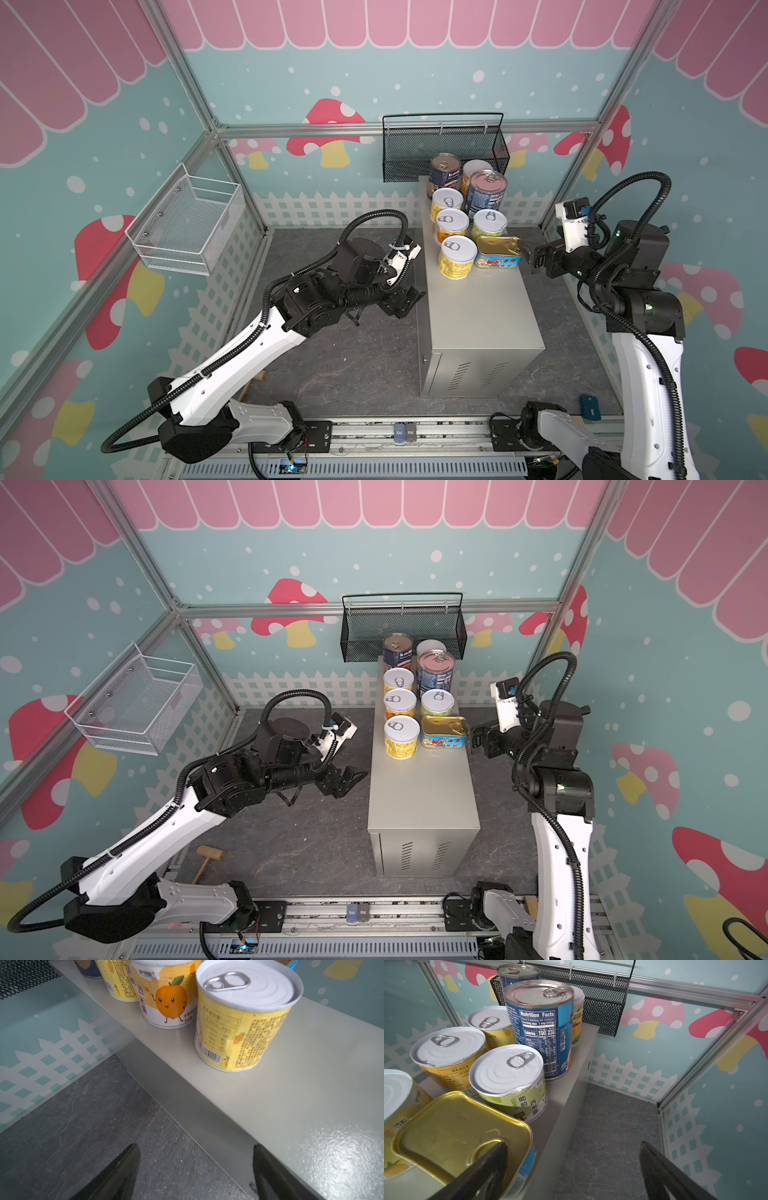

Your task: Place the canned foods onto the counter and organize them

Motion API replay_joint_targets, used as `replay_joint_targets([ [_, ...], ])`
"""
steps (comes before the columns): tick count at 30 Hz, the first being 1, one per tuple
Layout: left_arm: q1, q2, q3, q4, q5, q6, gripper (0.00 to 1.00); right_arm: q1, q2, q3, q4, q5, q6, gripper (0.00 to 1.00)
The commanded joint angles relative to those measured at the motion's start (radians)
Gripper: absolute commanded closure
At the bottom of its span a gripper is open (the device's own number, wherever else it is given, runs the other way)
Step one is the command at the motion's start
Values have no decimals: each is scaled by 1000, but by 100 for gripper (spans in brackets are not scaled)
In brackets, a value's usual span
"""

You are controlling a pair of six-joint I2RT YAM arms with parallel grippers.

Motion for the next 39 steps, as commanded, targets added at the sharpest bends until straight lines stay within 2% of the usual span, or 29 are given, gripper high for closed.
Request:
replay_joint_targets([
  [1,7,7,30,3,4,13,15,8,20,3,-63,13,-39,1],
  [15,7,14,35,4,-4,17,15,8,54,72,-69,-14,-44,1],
  [21,7,31,70,1,-30,20,15,8,84,204,-83,-92,-44,1],
  [27,7,91,147,-11,-44,11,15,10,58,247,-78,-149,-48,1],
  [32,7,115,178,-9,-83,-6,15,27,23,214,-64,-129,-53,1],
  [37,16,115,192,-4,-196,-29,15,35,12,175,-36,-39,-44,0],
  [39,52,112,193,-3,-228,-68,14,34,40,179,-26,12,-26,0],
])
